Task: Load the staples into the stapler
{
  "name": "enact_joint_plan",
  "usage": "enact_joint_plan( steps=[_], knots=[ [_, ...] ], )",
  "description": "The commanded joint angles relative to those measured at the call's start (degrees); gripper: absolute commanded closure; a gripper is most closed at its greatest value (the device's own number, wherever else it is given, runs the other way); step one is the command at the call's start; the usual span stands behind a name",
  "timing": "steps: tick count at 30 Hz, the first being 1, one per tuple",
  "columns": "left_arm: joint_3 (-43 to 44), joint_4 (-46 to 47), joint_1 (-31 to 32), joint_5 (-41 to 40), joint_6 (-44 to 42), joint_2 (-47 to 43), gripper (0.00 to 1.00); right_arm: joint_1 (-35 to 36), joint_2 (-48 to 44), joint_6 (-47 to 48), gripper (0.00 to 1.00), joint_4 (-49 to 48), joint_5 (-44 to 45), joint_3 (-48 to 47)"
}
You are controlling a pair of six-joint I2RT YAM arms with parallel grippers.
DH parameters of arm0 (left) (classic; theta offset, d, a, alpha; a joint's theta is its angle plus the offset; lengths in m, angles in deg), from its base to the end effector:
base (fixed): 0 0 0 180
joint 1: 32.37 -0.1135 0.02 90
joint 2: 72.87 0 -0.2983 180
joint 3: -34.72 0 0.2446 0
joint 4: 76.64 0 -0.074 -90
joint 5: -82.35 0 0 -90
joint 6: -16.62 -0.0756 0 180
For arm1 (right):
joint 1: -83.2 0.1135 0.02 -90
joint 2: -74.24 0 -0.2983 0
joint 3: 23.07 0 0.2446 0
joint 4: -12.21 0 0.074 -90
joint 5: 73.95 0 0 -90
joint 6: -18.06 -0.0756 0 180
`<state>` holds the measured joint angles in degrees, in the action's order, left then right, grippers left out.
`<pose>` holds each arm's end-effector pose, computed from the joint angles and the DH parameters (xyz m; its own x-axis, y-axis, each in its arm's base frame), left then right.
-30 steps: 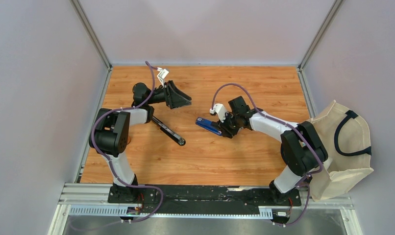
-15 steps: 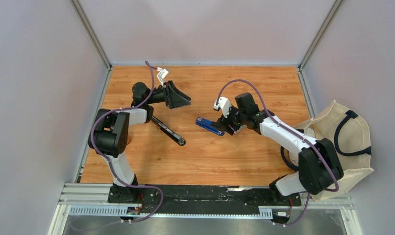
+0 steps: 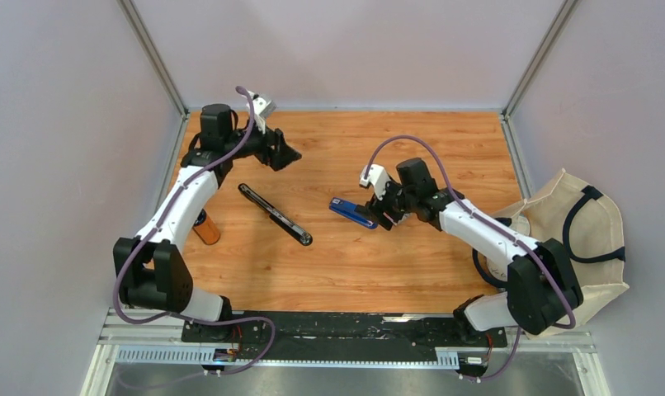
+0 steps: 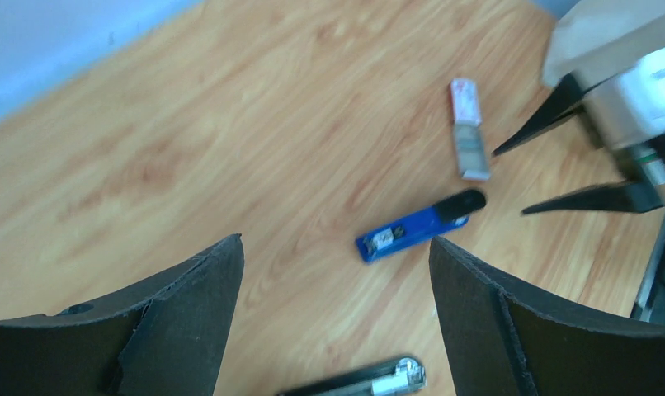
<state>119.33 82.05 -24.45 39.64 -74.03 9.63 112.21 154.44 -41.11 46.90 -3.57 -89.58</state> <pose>0.3329 -0.1024 0.3771 -0.3169 0.0518 -0.9471 0.7844 0.5757 -0.2309 0.2530 0.1693 0.2410 -0.2273 -0.6781 -0.6990 -0.8948 0.4287 -0.1248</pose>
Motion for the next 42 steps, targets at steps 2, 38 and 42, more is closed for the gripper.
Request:
enact_joint_plan(
  steps=[2,38,42],
  knots=[
    [-1.1,-18.3,-2.4,-9.2,-10.5,1.1,0.09,6.9,-4.3,-3.1,0.35,-6.2,2.3,0.4],
    [-4.4,-26.5,-20.9,-0.5,-7.4,-7.8,0.09,29.5,31.0,-18.3,0.54,-5.3,17.4,-26.5],
    [-5.0,-25.9,-20.9,-0.4,-7.3,-7.9,0.09,29.6,31.3,-18.1,0.54,-5.5,18.1,-26.6]
  ],
)
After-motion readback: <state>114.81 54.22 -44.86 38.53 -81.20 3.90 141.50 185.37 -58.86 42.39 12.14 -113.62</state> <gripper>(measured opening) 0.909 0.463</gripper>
